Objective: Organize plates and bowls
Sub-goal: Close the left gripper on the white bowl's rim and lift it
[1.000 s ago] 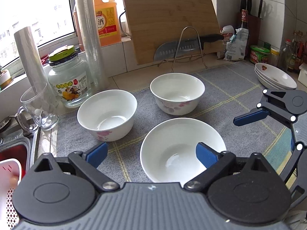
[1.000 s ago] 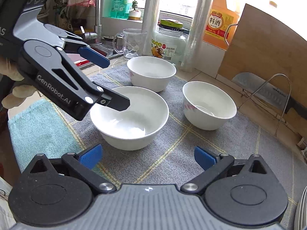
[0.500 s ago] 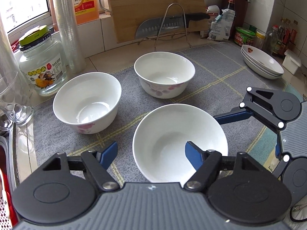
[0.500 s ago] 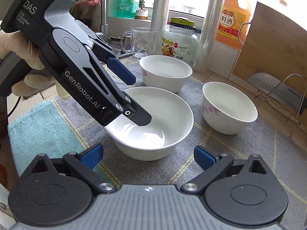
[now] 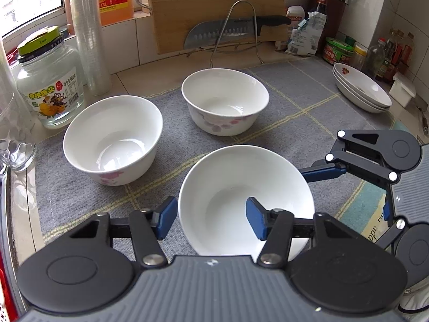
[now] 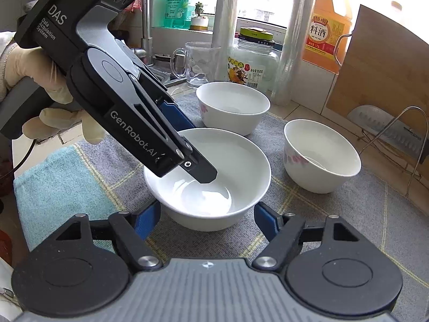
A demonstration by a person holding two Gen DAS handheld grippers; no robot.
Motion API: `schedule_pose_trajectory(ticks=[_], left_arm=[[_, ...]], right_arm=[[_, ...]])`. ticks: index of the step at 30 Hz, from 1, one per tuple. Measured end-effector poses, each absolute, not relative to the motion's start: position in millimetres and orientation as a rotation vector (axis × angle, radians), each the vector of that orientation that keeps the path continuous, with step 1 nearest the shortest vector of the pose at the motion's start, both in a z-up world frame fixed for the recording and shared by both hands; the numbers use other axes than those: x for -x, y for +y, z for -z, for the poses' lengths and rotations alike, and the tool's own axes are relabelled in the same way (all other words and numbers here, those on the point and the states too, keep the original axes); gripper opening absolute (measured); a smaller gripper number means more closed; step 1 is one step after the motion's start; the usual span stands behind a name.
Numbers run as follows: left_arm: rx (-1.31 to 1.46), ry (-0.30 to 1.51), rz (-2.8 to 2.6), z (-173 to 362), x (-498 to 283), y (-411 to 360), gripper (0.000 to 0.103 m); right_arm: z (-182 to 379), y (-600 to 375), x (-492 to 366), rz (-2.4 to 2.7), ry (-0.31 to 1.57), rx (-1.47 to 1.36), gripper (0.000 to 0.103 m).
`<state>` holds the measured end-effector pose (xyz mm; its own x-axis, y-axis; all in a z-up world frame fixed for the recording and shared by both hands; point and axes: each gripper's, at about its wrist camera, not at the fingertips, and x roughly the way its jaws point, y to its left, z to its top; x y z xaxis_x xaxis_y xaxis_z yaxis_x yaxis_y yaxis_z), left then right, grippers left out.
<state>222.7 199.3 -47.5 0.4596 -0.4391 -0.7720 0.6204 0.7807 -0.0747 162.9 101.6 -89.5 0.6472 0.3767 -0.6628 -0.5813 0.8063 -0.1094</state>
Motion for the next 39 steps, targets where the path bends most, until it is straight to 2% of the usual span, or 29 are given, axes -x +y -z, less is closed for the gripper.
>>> schedule_pose_trajectory(ticks=[2,20,39], left_arm=[[-0.225,0.882,0.666,48,-224,199,0.052],[-0.233,0.876,0.677,39,-219,194,0.052],[-0.268,0.832,0.798,28,-209,134,0.052]], right_arm=[[89,102,-162,-0.554,0.669,0.332,0.080],[83,100,-163,-0.548,0.695,0.318,0.080],[64,52,-141,-0.458,0.709,0.325,0.080]])
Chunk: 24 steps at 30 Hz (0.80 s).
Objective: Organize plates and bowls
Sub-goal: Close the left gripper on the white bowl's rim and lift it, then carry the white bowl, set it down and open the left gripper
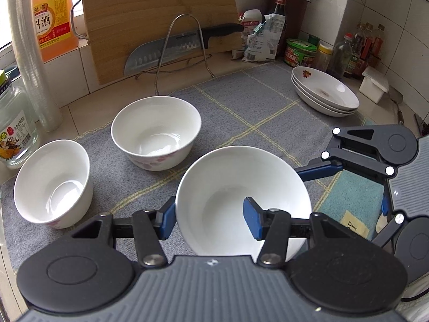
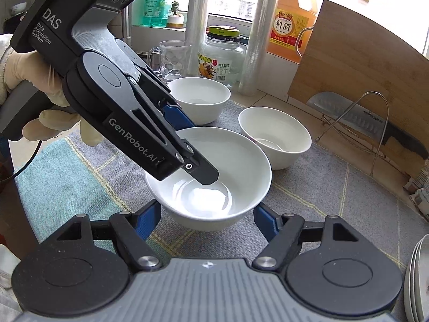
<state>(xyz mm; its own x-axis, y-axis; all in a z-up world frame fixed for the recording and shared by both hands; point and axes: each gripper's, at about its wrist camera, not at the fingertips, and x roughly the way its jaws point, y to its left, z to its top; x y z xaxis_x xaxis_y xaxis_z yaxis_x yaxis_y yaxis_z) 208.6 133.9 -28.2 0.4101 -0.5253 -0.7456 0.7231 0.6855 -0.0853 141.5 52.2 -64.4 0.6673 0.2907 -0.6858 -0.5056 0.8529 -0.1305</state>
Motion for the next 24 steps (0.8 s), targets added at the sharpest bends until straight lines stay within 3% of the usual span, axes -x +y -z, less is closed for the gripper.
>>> schedule_pose_trajectory(ticks=[24], left_arm=[[-0.315,0.833,0.955,36,-206,63,0.052]], right_arm=[[68,-12,-116,-0.286,0.760,0.277,0.080]])
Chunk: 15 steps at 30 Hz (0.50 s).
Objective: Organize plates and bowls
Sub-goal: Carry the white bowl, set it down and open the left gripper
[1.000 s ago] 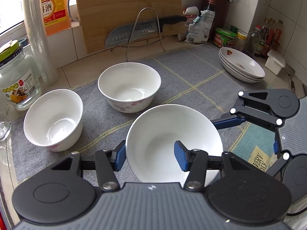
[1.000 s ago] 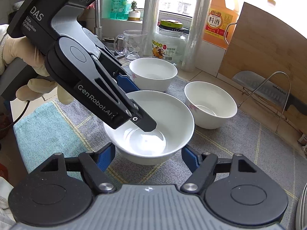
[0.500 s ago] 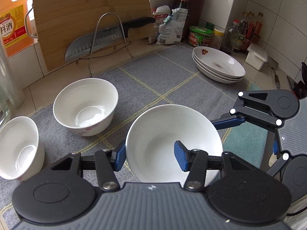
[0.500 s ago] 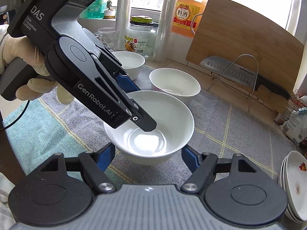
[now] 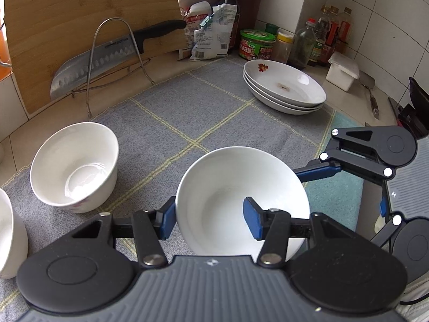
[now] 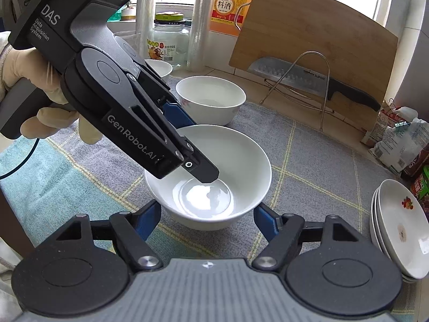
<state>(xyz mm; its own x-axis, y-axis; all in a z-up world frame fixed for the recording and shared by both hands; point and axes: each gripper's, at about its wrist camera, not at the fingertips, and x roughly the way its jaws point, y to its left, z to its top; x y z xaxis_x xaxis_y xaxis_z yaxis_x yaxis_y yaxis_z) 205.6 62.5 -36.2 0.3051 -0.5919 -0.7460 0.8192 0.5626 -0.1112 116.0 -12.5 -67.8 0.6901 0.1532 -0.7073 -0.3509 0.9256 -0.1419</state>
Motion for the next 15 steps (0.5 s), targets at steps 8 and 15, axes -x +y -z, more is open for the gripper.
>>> schedule_pose_trajectory(ticks=[8,15], left_arm=[[-0.322,0.849,0.967,42,-207,52,0.052],[-0.321,0.860,0.968,45,-210,50,0.052]], right_arm=[[73,-22,-118,-0.276,0.784,0.269,0.080],[76,-25,-119,-0.279,0.799,0.261,0.080]])
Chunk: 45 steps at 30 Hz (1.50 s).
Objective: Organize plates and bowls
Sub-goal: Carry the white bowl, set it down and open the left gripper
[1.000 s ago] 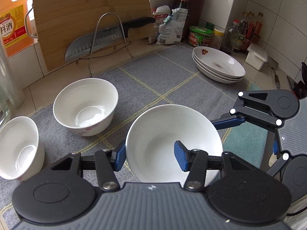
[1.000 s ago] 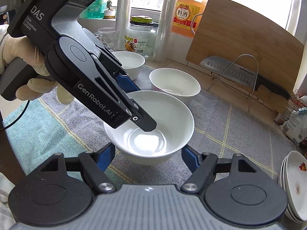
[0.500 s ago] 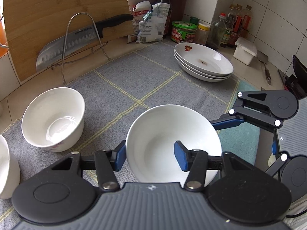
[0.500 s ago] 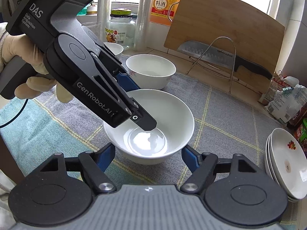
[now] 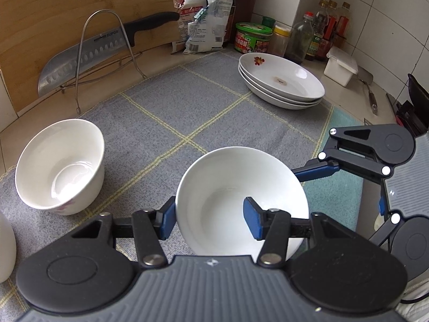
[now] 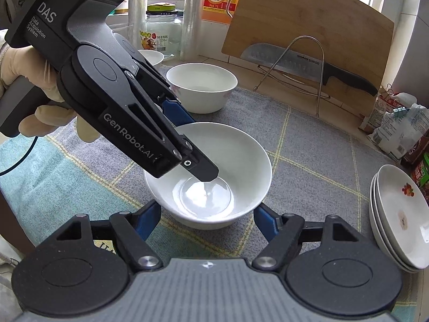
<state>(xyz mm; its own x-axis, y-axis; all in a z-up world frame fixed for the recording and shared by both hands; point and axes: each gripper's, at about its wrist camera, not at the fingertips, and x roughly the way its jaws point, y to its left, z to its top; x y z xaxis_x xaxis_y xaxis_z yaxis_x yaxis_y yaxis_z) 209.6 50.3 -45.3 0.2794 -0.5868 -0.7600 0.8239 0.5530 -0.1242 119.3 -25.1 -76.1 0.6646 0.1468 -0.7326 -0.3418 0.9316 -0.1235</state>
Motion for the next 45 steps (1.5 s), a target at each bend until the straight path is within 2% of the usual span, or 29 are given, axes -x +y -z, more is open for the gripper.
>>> schedule_pose_trajectory(ticks=[23,26,28,29,39,45], left_arm=[[-0.305,0.870,0.962,52,-213,48,0.052],[-0.297,0.863,0.967,52,-211,48,0.056],[-0.286,0.846,0.958,50,-209,49,0.066],[-0.287,0.832,0.958,48,-208,50,0.072],[-0.232,0.751,0.888,31,-200,69,0.079],[-0.141,0.734,0.814,25,-204,93,0.079]], right_arm=[[83,-30,-127,-0.281,0.822,0.234,0.080],[83,-30,-127,-0.282,0.823,0.235,0.082],[83,-31,-127,-0.284,0.817,0.227,0.093],[82,-31,-126,-0.283,0.808,0.228,0.103],[74,-31,-120,-0.268,0.767,0.254,0.103],[65,-32,-119,-0.267,0.712,0.243,0.103]])
